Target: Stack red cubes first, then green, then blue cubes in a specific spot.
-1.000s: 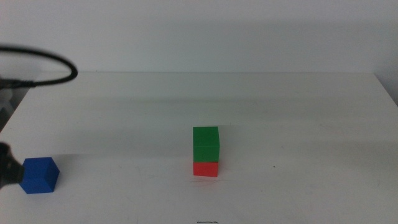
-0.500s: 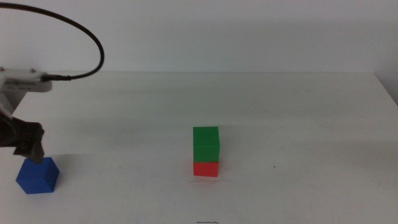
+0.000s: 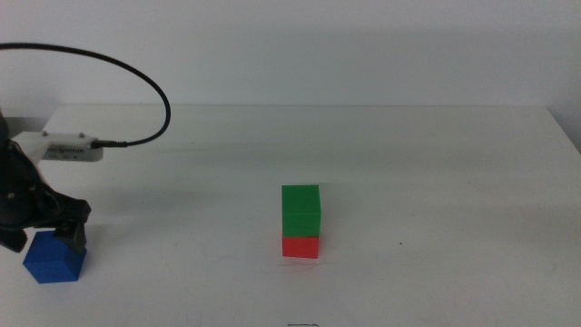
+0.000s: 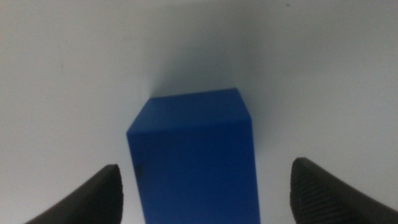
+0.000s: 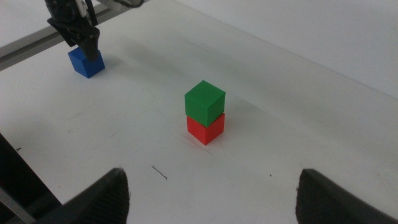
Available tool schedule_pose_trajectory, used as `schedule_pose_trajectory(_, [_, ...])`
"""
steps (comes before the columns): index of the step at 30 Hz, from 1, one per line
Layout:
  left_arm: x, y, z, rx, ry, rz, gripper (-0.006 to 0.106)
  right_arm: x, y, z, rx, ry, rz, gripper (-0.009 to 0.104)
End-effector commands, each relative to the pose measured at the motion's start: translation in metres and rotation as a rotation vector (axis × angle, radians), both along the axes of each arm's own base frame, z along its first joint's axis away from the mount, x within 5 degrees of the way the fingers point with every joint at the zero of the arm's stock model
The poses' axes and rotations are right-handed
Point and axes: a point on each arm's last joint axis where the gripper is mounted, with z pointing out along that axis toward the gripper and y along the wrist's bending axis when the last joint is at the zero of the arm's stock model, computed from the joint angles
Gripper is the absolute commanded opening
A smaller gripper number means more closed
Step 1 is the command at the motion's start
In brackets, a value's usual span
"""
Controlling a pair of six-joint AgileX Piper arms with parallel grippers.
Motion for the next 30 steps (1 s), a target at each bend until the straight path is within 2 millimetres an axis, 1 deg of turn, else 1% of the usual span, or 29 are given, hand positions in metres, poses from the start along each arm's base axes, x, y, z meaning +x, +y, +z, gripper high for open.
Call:
schedule_pose_trajectory(1, [0.007,0.001,0.014,0.007,-0.076,0.011,0.090,0.002,0.001,0.012,0.042,-0.077,-0.005,0.085])
schedule_pose_trajectory(6, [0.011,0.001,0.001,0.004,-0.044,0.011,0.089,0.002,0.001,0.012,0.042,-0.077,-0.005,0.085])
schedule_pose_trajectory(9, [0.012,0.002,-0.004,0.002,-0.031,0.012,0.084,0.002,0.001,0.012,0.042,-0.077,-0.005,0.085])
schedule_pose_trajectory(12, [0.013,0.002,-0.006,0.005,-0.028,0.010,0.074,0.002,0.001,0.012,0.042,-0.077,-0.005,0.085])
schedule_pose_trajectory(18, [0.010,0.000,-0.006,-0.018,-0.003,0.050,0.043,0.002,0.001,0.012,0.042,-0.077,-0.005,0.085])
schedule_pose_trajectory(20, [0.007,-0.002,-0.002,-0.039,0.007,0.062,0.037,0.002,0.001,0.012,0.042,-0.077,-0.005,0.085])
schedule_pose_trajectory(22, [0.003,-0.004,0.009,-0.054,-0.005,0.057,0.031,0.002,0.001,0.012,0.042,-0.077,-0.005,0.085])
schedule_pose_trajectory(23, [0.001,-0.007,0.017,-0.061,-0.022,0.060,0.029,0.002,0.001,0.012,0.042,-0.077,-0.005,0.085])
schedule_pose_trajectory(25, [-0.004,-0.018,0.038,-0.084,-0.045,0.100,0.027,0.002,0.001,0.012,0.042,-0.077,-0.005,0.085])
schedule_pose_trajectory(27, [-0.008,-0.033,0.061,-0.070,-0.066,0.131,0.027,0.002,0.001,0.012,0.042,-0.077,-0.005,0.085])
schedule_pose_trajectory(29, [-0.009,-0.056,0.085,-0.039,-0.104,0.138,0.027,0.002,0.001,0.012,0.042,-0.077,-0.005,0.085])
schedule_pose_trajectory(30, [-0.009,-0.068,0.094,-0.037,-0.119,0.146,0.027,0.002,0.001,0.012,0.042,-0.077,-0.005,0.085])
